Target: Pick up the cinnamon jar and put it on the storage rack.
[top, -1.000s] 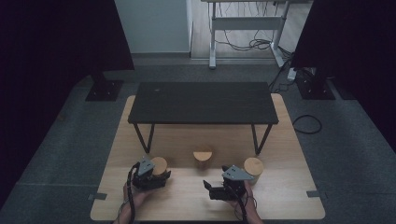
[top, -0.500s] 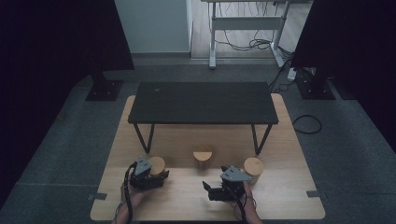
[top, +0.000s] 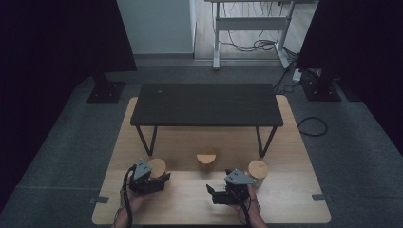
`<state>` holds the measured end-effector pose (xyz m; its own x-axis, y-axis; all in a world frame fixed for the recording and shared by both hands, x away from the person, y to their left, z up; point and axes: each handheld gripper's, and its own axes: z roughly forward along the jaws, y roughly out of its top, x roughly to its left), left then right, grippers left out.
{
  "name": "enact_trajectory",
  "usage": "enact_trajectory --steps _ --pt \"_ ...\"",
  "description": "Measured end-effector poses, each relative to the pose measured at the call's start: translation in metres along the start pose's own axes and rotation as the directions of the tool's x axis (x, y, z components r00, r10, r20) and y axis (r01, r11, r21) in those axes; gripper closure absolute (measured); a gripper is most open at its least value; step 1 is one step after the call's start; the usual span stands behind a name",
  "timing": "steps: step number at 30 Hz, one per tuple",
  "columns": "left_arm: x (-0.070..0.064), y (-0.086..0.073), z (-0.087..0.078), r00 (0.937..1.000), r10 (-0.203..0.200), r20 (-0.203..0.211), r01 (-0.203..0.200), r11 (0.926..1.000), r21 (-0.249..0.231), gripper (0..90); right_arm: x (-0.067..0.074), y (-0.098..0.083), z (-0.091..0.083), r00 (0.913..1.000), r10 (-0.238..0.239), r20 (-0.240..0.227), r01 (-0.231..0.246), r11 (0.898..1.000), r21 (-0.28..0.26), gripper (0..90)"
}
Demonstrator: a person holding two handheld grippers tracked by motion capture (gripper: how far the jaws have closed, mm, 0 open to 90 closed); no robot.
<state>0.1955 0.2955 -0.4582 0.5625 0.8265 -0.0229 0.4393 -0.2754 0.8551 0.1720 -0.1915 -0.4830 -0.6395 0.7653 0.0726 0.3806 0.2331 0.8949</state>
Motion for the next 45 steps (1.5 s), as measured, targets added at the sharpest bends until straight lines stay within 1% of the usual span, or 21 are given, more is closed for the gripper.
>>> enact_trajectory --steps 2,7,17,21,23,26,31,36,45 --pt "0.001 0.003 -0.003 0.9999 0.007 0.007 -0.007 0.9999 0.008 24.6 0.001 0.000 0.000 1.0000 -0.004 0.002 0.004 1.000 0.002 6.3" --pt "0.002 0.006 -0.006 0.9998 0.008 0.020 -0.008 0.9999 0.009 24.6 0.001 0.000 -0.001 1.0000 -0.003 0.003 0.003 1.000 -0.002 6.3" --pt "0.002 0.006 -0.009 0.9998 0.004 0.017 -0.005 1.0000 0.007 24.6 0.000 0.000 -0.001 1.0000 -0.002 0.004 0.002 1.000 -0.003 6.3" --pt "0.002 0.006 -0.011 0.9998 0.002 0.018 -0.002 1.0000 0.000 24.6 0.000 0.000 -0.001 1.0000 -0.002 0.003 0.002 1.000 -0.002 6.3" --pt "0.002 0.007 -0.015 0.9998 0.000 0.019 0.000 0.9999 -0.012 24.7 0.001 0.000 -0.001 1.0000 -0.003 0.002 0.003 1.000 -0.001 6.3" --pt "0.001 0.010 -0.018 0.9998 0.001 0.019 -0.001 0.9999 -0.017 24.7 0.001 0.001 0.000 1.0000 -0.002 0.000 0.002 1.000 -0.001 6.3" --pt "-0.002 0.014 -0.023 0.9996 0.011 0.024 -0.011 0.9997 -0.020 24.7 0.000 0.000 0.000 1.0000 -0.002 0.001 0.002 1.000 0.002 6.2" --pt "-0.005 0.016 -0.026 0.9995 0.018 0.025 -0.018 0.9996 -0.022 24.7 0.000 0.000 0.001 1.0000 -0.003 0.002 0.003 1.000 0.004 6.1" --pt "-0.007 0.018 -0.030 0.9994 0.017 0.029 -0.016 0.9993 -0.035 24.7 -0.001 0.000 0.002 1.0000 0.001 0.002 -0.001 1.000 0.008 6.1"
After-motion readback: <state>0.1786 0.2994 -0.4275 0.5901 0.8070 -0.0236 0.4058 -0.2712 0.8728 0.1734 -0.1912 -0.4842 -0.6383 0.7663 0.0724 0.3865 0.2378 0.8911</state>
